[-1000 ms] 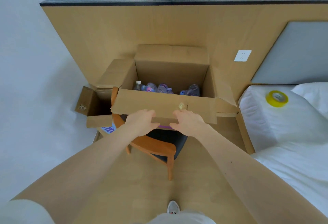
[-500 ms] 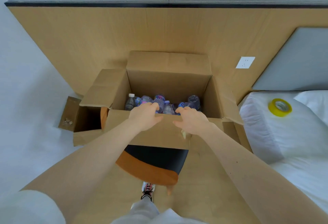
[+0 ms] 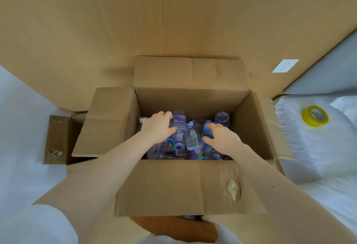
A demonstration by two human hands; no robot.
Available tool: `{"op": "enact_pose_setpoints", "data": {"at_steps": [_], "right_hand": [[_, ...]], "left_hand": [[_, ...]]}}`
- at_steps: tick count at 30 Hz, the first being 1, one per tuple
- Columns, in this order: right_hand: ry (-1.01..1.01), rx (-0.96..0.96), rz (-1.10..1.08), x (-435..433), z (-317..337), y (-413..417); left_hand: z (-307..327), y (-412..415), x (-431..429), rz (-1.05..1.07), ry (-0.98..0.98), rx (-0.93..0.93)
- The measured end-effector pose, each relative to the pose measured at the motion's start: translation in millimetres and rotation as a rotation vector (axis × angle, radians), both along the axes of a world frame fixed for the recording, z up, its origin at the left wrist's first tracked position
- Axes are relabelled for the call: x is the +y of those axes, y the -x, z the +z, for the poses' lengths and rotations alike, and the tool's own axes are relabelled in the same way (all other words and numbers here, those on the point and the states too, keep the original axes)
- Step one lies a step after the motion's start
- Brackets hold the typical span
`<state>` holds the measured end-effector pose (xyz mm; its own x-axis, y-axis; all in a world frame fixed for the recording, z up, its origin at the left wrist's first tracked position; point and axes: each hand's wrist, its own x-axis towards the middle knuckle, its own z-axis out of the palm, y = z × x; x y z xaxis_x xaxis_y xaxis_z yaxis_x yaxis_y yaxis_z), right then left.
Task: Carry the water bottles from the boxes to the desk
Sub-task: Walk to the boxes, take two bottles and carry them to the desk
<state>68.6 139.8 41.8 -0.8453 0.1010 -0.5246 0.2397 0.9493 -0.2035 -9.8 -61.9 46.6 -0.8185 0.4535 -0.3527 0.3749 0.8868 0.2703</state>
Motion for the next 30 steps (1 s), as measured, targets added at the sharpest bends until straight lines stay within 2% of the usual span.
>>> {"op": "enact_pose_setpoints", "data": {"at_steps": [7,11,15,24,30], "right_hand": [[0.052,-0.052,-0.032,11,-36,32],[0.047,-0.075,-0.019,29,-56,44],[0.025,-0.071,-0.045,44,-75,54],[0.241,-0.173,-0.121,26,-124,74],[0.228,-0.222,-0.089,16,-153,74]], "left_hand": [[-37,24,14,-0.026,-0.044,-0.202],[-53,24,23,-0.036,-0.056,-0.235],[-72,31,33,-0.129,0.012,-0.204],[-112,50,48,-0.406,0.249,-0.129],[-128,59,54,-0.514,0.316,-0.101]]}}
